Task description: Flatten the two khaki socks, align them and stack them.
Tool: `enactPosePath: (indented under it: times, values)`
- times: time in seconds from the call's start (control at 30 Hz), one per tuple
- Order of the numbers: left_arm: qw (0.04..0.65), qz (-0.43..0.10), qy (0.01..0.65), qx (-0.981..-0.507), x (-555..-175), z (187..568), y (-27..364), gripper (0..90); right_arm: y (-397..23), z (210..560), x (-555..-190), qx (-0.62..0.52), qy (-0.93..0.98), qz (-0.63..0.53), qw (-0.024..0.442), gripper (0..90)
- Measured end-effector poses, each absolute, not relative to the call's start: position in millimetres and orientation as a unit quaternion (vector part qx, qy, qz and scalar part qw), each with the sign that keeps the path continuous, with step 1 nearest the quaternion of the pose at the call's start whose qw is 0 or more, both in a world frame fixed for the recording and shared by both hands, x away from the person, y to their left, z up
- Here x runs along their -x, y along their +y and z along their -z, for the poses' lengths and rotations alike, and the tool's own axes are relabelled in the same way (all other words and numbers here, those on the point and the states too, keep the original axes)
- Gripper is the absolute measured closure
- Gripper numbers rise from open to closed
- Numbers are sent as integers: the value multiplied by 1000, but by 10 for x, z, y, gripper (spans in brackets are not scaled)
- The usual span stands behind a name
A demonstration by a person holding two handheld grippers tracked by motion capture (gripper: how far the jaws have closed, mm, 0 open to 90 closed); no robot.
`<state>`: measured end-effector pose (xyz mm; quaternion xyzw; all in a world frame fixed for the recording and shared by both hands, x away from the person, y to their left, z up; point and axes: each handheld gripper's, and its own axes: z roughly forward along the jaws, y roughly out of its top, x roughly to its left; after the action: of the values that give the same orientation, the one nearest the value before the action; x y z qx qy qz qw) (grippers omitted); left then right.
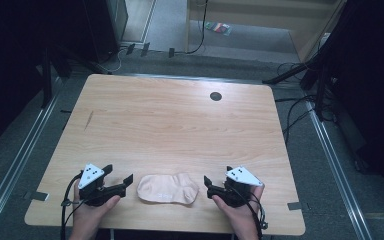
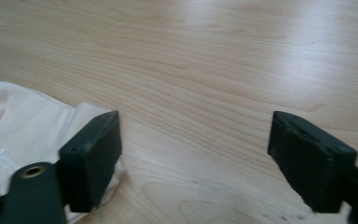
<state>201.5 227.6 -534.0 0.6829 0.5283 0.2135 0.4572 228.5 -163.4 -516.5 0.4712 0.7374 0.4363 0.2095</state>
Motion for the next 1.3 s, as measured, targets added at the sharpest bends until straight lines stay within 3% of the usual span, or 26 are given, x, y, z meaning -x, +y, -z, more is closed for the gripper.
enactPosePath:
  times: [0.3, 0.53, 1.3]
  values:
    - [452, -221, 548, -668, -2092, 5291, 2499, 38, -1847, 5149, -2353, -477, 731, -453, 179, 65]
    - [451, -221, 562, -657, -2142, 5299, 2657, 31, -2075, 5156, -2416, -497, 717, -448, 197, 25]
    - [452, -217, 591, -632, -2252, 5390, 3200, 11, -2572, 5272, -2545, -536, 700, -422, 210, 31]
